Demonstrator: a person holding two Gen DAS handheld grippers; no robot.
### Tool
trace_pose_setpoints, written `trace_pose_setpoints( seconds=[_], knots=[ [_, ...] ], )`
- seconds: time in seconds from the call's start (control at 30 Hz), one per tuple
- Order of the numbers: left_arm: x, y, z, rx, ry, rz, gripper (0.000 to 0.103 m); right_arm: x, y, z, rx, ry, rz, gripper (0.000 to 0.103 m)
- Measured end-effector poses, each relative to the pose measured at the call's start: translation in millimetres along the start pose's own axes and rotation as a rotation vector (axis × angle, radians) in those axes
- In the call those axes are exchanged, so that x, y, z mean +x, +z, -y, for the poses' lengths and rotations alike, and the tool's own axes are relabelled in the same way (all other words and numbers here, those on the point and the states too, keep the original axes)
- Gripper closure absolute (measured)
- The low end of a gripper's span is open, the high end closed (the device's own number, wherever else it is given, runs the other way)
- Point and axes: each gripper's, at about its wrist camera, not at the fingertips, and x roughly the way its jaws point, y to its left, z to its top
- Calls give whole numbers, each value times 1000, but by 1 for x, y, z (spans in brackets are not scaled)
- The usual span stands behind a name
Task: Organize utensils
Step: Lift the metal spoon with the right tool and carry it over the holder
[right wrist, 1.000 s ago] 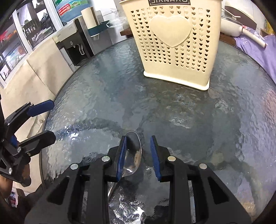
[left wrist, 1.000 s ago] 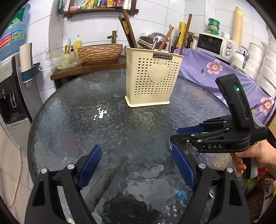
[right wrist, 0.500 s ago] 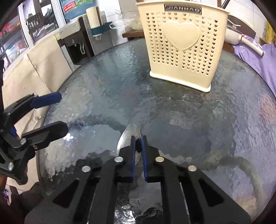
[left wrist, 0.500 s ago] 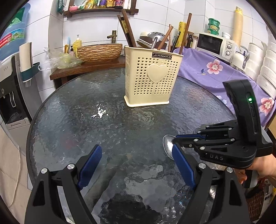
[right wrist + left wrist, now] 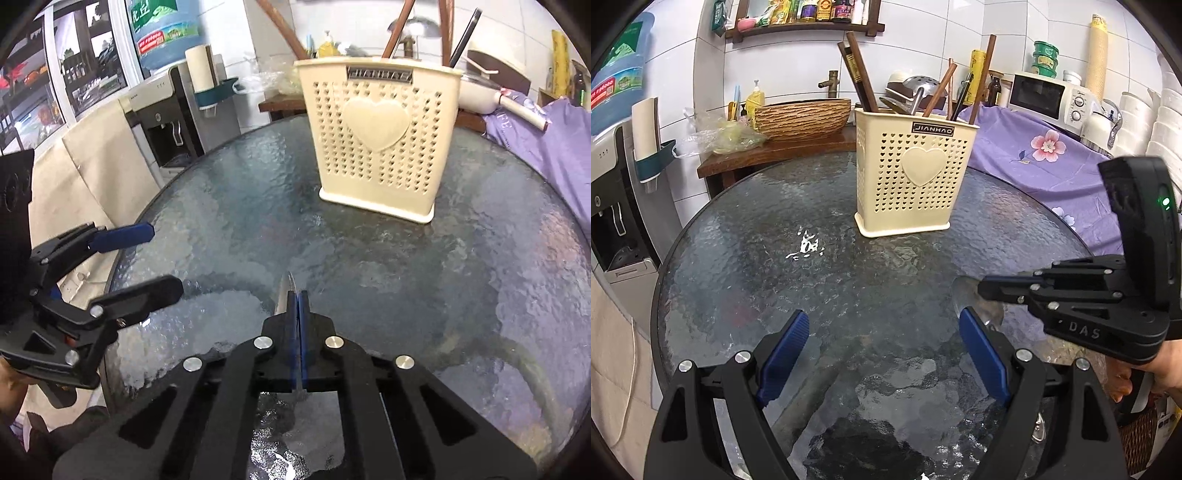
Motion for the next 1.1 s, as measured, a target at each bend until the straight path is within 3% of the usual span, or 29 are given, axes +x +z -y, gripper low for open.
trace_pose_setpoints(
  seconds=[0.27, 0.57, 0.83, 1.1],
  knots=[
    [-8, 16, 4, -4, -22, 9, 22, -37, 21, -5, -12, -76, 127, 102],
    [-18, 58, 5, 1, -33, 59, 22, -74, 65, -2, -22, -108, 217, 102],
    [-28, 95, 6, 7, -26, 112, 21, -97, 123, 7, -34, -170, 336, 102],
    [-28, 89, 7, -13, -43, 102, 21, -91, 199, 18, -45, -252, 420, 102]
  ],
)
